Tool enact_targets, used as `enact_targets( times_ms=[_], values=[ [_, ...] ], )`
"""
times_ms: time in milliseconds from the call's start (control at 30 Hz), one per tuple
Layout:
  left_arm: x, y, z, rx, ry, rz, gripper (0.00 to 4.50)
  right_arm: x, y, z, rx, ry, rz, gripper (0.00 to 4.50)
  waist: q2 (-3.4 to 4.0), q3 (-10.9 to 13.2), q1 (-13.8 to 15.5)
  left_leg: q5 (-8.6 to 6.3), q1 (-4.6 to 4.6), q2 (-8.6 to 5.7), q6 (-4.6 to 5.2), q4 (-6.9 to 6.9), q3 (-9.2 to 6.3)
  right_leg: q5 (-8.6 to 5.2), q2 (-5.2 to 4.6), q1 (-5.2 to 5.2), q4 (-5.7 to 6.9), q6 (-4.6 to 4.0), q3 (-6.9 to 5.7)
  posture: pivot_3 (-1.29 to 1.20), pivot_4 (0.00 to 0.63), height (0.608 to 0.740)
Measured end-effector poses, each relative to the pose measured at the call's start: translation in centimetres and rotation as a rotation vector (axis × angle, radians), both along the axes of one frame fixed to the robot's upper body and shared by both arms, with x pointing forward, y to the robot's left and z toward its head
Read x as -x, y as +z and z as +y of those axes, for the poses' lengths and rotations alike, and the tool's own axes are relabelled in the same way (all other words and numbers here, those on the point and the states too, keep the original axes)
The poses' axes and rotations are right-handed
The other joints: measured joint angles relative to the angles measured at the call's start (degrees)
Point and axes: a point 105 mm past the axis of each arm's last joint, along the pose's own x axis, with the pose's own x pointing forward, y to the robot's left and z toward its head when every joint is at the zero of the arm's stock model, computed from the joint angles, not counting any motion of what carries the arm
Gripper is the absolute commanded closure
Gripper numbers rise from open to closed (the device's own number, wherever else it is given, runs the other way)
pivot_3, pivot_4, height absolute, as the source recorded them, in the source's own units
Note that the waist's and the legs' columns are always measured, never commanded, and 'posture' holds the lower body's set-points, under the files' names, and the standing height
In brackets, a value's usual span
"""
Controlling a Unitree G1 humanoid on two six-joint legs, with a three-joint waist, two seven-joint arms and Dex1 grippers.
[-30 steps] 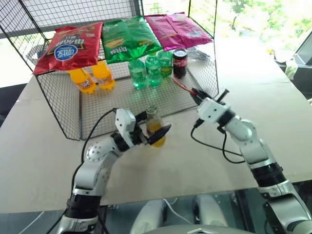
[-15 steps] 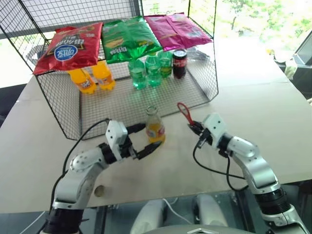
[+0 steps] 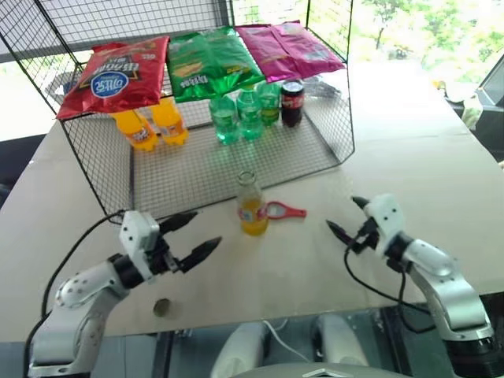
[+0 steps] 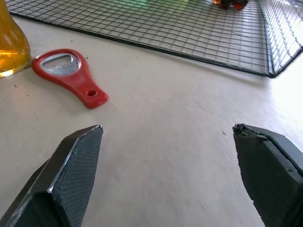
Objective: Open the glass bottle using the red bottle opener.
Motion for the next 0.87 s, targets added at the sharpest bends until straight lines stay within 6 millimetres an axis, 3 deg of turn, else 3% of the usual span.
enact_targets(
  times_ms=[167,333,467,867],
  values=[
    [1.0,-1.9,3.3,-0.118,0.135,0.015,0.0,2.0,-1.2,-2.1,-0.014,0.032,0.015,0.02,0.0,0.0,0.01,-0.02,0.08,0.1,0.02,0.0,0.1,0.0,-0.01,0.1,-0.03,0.0,0.02,0.0,0.15,0.74],
    [2.2,-4.5,6.0,-0.221,0.25,0.028,0.0,2.9,-0.9,-4.9,-0.102,0.024,-0.047,0.02,-0.01,0.0,0.14,-0.08,0.19,0.18,0.11,0.02,0.19,0.01,-0.01,0.25,-0.1,0.01,0.05,0.0,0.15,0.74],
    [2.4,-4.6,6.8,-0.25,0.275,-0.013,0.0,3.6,-2.1,-6.3,-0.104,0.04,0.029,0.02,-0.01,-0.01,0.46,-0.14,0.27,0.26,0.21,0.03,0.2,0.07,-0.02,0.3,-0.08,-0.09,0.03,0.0,0.15,0.74],
    [0.7,-4.4,7.9,-0.245,0.315,-0.086,0.0,3.5,-2.5,-6.8,-0.107,0.045,0.047,0.02,0.04,-0.04,1.17,-0.13,0.48,0.31,0.18,0.02,0.3,0.09,0.03,0.44,-0.04,-0.11,0.11,0.0,0.15,0.74]
  ],
)
